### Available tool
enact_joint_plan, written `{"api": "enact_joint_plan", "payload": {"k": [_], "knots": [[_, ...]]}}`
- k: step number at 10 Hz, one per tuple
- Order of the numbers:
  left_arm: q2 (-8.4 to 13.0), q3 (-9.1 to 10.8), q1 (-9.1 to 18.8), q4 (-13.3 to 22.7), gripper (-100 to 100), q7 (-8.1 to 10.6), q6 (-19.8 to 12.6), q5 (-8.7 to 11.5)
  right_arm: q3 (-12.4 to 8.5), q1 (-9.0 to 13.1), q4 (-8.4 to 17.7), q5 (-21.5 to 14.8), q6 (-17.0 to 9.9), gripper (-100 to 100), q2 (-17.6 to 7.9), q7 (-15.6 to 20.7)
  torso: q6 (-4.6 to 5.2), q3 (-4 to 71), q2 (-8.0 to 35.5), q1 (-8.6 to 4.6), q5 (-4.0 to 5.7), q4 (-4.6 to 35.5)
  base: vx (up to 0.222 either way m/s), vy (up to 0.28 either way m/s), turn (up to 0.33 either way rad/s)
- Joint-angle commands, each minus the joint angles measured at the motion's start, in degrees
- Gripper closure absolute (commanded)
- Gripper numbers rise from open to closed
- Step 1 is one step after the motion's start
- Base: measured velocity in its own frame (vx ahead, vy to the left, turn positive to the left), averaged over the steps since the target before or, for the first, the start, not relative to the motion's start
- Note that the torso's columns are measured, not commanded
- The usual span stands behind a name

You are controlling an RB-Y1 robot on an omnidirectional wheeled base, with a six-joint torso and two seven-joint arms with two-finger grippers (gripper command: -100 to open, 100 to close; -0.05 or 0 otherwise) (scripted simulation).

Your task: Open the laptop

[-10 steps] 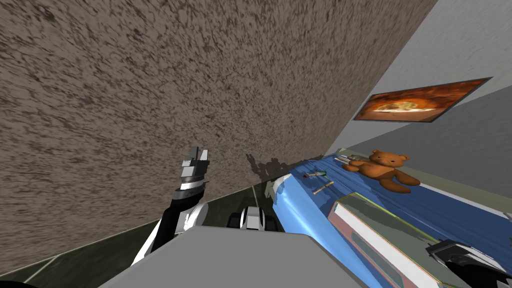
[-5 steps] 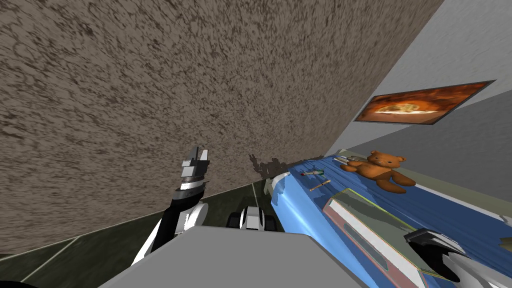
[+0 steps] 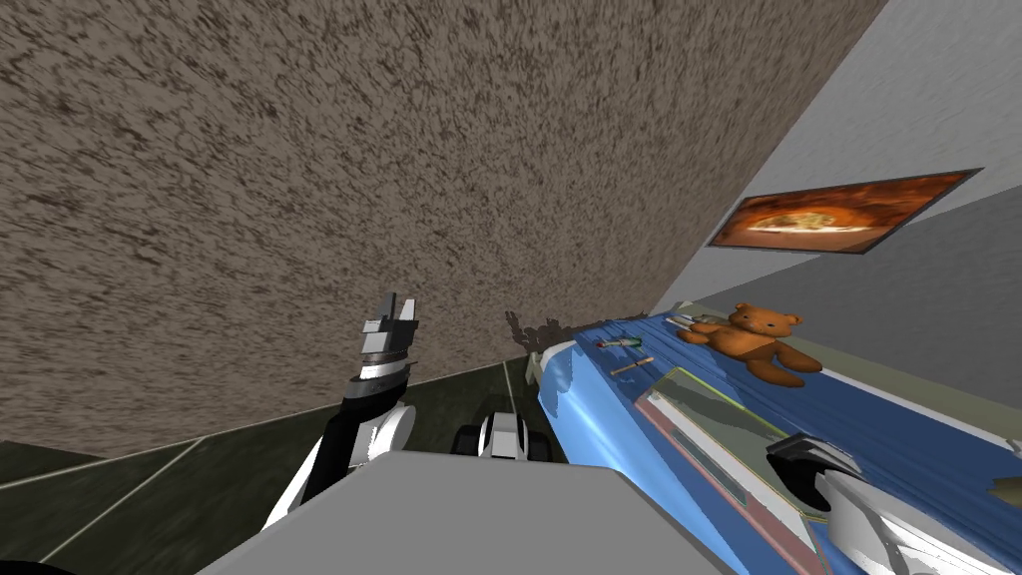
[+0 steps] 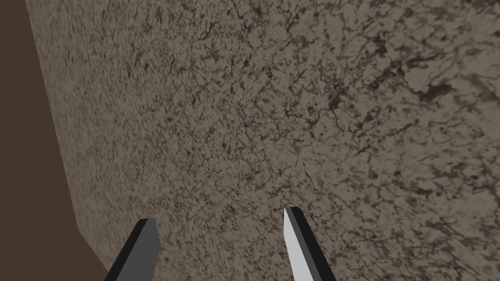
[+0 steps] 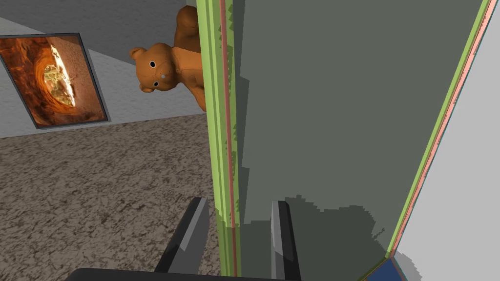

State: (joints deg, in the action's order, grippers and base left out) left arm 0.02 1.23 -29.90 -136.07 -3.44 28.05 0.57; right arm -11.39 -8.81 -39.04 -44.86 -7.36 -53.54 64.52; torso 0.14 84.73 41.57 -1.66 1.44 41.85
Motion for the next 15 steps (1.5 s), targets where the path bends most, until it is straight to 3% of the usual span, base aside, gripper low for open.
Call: {"api": "enact_joint_plan", "payload": {"k": [1,2,3,4,5,7,8,9,10,11,12,13,15], "knots": [[0.00,0.00,-0.01,0.00,0,0.00,0.00,0.00,3.15,-1.01,-0.96,2.25,-4.38,100,0.11,-0.44,0.09,0.00,0.06,0.05,-0.07,0.00,0.024,0.010,-0.007],[0.00,0.00,-0.01,-0.01,0,0.00,0.00,0.00,3.15,-1.01,-0.96,2.25,-5.21,100,0.11,-0.44,0.07,-0.09,0.23,0.05,-0.11,0.05,0.022,0.011,0.005],[0.00,0.00,-0.01,0.00,0,0.00,0.00,0.00,1.77,2.39,-3.13,-1.11,-7.20,100,2.37,2.07,0.10,-0.18,0.41,0.03,-0.19,0.11,-0.151,-0.052,0.076],[0.00,0.00,0.02,0.00,0,0.00,0.00,0.00,1.77,2.94,-3.13,-1.13,-8.86,100,4.20,2.07,-0.57,-0.44,0.75,0.04,-0.09,0.27,-0.233,-0.086,0.155],[0.00,0.00,0.03,0.01,0,0.00,-0.01,0.00,1.73,2.94,-3.13,-3.79,-9.62,100,4.44,2.07,-0.64,-0.45,0.64,-0.05,0.11,0.23,-0.174,-0.062,0.087],[0.00,0.00,0.00,0.00,0,0.00,0.00,0.00,1.77,2.94,-3.13,-1.91,-12.11,100,4.44,2.07,0.15,0.07,-0.02,0.04,-0.22,-0.03,-0.022,-0.007,0.023],[0.00,0.00,-0.01,0.00,0,0.00,0.00,0.00,1.77,2.94,-3.13,-1.13,-12.11,100,4.44,2.07,0.26,0.14,-0.07,0.12,-0.30,-0.05,0.038,0.000,-0.032],[0.00,0.00,-0.01,-0.01,0,0.00,0.01,0.00,0.39,6.22,-5.30,-4.33,-14.68,100,6.56,4.58,0.20,0.01,0.14,0.14,-0.27,0.00,-0.146,-0.064,0.101],[0.01,0.01,0.01,0.00,0,0.00,0.00,0.00,0.39,5.97,-5.30,-3.14,-17.47,100,7.62,4.58,-0.50,-0.33,0.70,0.21,-0.28,0.25,-0.229,-0.088,0.161],[0.00,0.00,0.03,0.01,0,0.00,-0.01,0.00,0.39,6.89,-5.30,-4.51,-19.00,100,8.76,4.58,-0.37,-0.43,0.76,0.21,-0.25,0.25,-0.143,-0.050,0.080],[0.00,0.00,0.02,0.01,0,0.00,-0.01,0.00,-0.99,9.08,-7.48,-6.12,-20.92,100,10.07,7.09,0.02,-0.22,0.45,0.36,-0.26,0.11,-0.194,-0.064,0.122],[0.01,0.00,0.02,0.01,0,0.00,-0.01,0.00,-0.99,10.66,-7.48,-7.44,-23.01,100,11.62,7.09,-0.29,-0.13,0.40,0.46,-0.46,0.16,-0.245,-0.080,0.117],[0.00,0.00,0.01,0.00,0,0.00,0.00,0.00,-0.99,10.84,-7.48,-7.89,-25.89,100,13.08,7.09,0.01,0.00,0.20,0.73,-0.54,0.06,-0.095,-0.029,0.046]]}}
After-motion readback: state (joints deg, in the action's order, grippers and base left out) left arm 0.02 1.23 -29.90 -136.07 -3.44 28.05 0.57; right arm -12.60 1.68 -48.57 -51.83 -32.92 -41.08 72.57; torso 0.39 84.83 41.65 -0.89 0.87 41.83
